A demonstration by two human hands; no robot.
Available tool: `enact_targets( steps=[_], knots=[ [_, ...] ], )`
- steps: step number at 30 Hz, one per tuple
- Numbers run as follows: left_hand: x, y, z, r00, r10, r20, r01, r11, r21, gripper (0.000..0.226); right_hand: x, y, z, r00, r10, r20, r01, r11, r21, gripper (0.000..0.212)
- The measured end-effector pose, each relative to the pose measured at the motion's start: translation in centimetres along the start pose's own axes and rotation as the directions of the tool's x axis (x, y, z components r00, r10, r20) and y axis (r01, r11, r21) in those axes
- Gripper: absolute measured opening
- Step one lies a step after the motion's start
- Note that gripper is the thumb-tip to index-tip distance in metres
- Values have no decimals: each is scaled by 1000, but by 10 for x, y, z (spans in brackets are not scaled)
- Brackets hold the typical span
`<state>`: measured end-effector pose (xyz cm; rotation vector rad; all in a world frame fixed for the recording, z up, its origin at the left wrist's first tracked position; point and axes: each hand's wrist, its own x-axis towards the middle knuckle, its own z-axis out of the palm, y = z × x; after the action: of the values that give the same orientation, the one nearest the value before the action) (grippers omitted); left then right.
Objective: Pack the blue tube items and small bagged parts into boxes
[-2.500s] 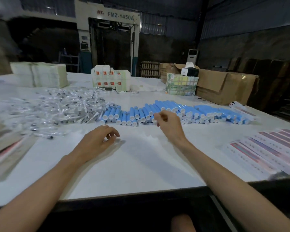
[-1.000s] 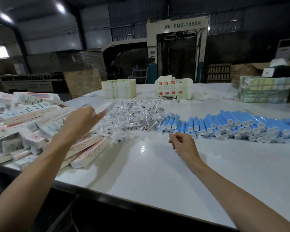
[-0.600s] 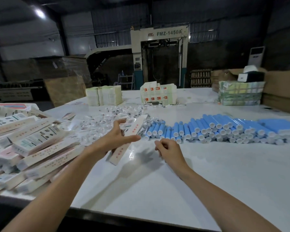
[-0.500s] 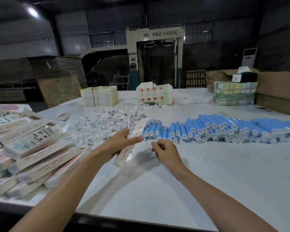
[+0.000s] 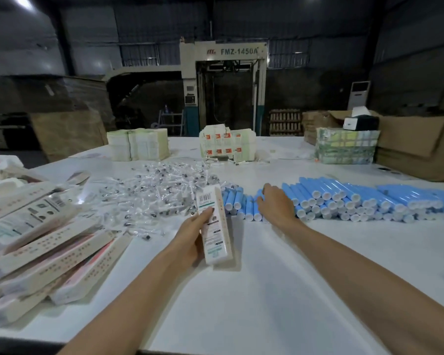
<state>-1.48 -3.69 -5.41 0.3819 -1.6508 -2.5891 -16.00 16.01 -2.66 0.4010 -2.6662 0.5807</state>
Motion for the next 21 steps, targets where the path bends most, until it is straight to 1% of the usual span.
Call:
enact_targets(
  steps=[2,5,6,9,14,18,19,20,21],
  knots=[
    [2,-3,-2,999,36,12,-35,999,-28,35,14,-3,8,1000,-17,9,18,992,-128,31],
    [2,-4,-6,998,66,15,-66,997,30,50,26,-7,23,999,-3,54,18,957,-289,44],
    [3,-3,-7,997,77,19,-78,996,48,52,27,-7,28,998,-3,56,23,937,-349,42],
    [2,-4,-8,990,130,60,-134,987,83,52,26,-10,38,999,-16,42,34,876,-481,27],
    [2,-4,-4,969,217,121,-234,961,149,55,23,-18,36,996,-16,85,63,804,-591,32],
    [-3,-1,-4,959,263,104,-277,948,154,59,19,-27,32,994,-34,108,96,755,-648,27],
    [-3,-1,-4,958,268,100,-281,946,160,60,19,-29,31,994,-39,97,93,757,-647,30],
    [-4,0,-4,957,274,95,-287,943,172,61,18,-30,30,996,-44,82,86,766,-637,38],
    [-5,1,-5,955,282,88,-294,937,186,60,17,-31,30,997,-42,66,74,789,-610,49]
  ],
)
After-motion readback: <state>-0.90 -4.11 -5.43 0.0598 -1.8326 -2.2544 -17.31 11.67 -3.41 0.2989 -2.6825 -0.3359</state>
